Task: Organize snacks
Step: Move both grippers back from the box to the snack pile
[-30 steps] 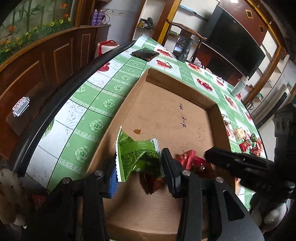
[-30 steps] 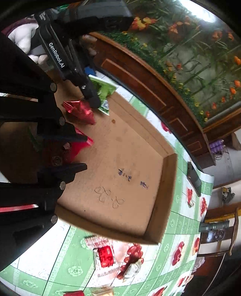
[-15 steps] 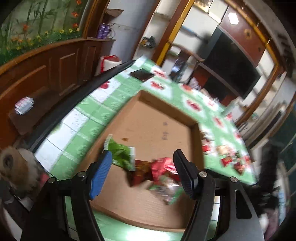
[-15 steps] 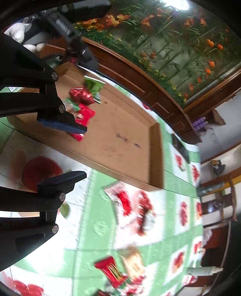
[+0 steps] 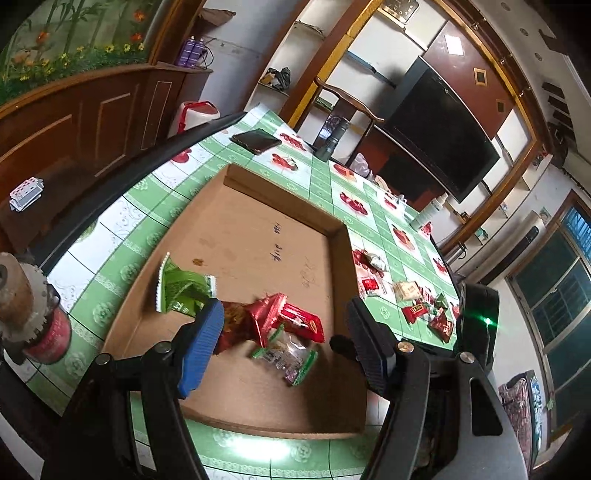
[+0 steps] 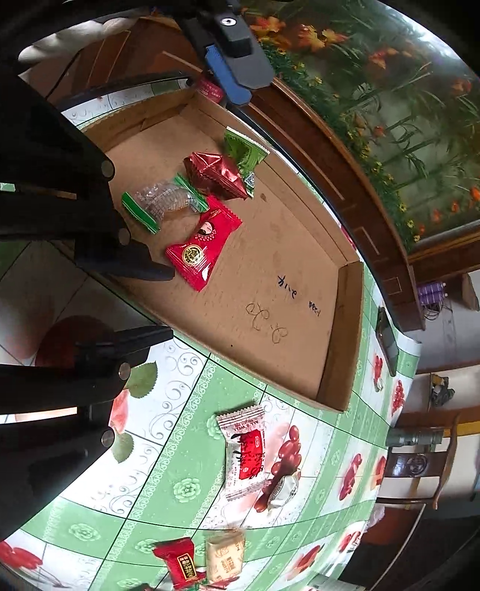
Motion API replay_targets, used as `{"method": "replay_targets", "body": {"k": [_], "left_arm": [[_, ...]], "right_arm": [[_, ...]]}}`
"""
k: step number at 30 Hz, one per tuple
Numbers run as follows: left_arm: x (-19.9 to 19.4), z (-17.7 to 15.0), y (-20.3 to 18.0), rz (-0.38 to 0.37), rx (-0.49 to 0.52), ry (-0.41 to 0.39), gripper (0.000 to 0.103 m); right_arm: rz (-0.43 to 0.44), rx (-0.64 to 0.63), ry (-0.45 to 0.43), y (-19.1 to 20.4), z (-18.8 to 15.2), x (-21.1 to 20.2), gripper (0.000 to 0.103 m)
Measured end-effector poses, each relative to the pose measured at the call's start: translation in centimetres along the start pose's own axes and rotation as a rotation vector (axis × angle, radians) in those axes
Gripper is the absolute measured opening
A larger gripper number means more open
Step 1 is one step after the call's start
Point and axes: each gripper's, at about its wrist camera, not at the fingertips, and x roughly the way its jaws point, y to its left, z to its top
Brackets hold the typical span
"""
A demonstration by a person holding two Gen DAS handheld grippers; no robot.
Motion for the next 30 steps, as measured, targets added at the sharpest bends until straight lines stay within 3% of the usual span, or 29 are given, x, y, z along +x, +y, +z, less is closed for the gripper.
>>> {"method": "replay_targets", "body": {"k": [7,12,14,18,22,26,30], "left_arm": [[0.3,-0.5,-1.4,-0.009,0.024,0.013,0.068],[0.1,-0.6,-1.9,-0.02,0.052,0.016,0.068],[-0.1,-0.6,-1.8,-0.02,0.057,0.011,0.068],[0.2,-1.0,-1.9,-0.044,0.068,0.015,0.068],[1.1,-1.4,-3.7,-0.08,0.125,0.036,0.068],[2.1,-2.0,-5.3,-0.083,0.181,0.067,0.068],[2.7,-2.4,-6.2,-0.078,0.203,0.086,0.068]], "right_arm": [[0.066,0.046,0.024,0.6,-0.5,0.0,0.03],[0.146,0.156,-0.031,-2.7,0.0,-2.7,0.033],[0.117,0.205,-0.092,-5.7,-0.1,-5.2,0.034],[-0.033,0.354,-0.205,-13.8,-1.4,-10.3,0.039],[-0.14,0.506,-0.243,-20.7,-3.3,-13.0,0.039],[-0.134,0.536,-0.225,-22.5,-3.6,-12.4,0.039],[-0.069,0.499,-0.177,-20.9,-2.1,-9.6,0.039]]}}
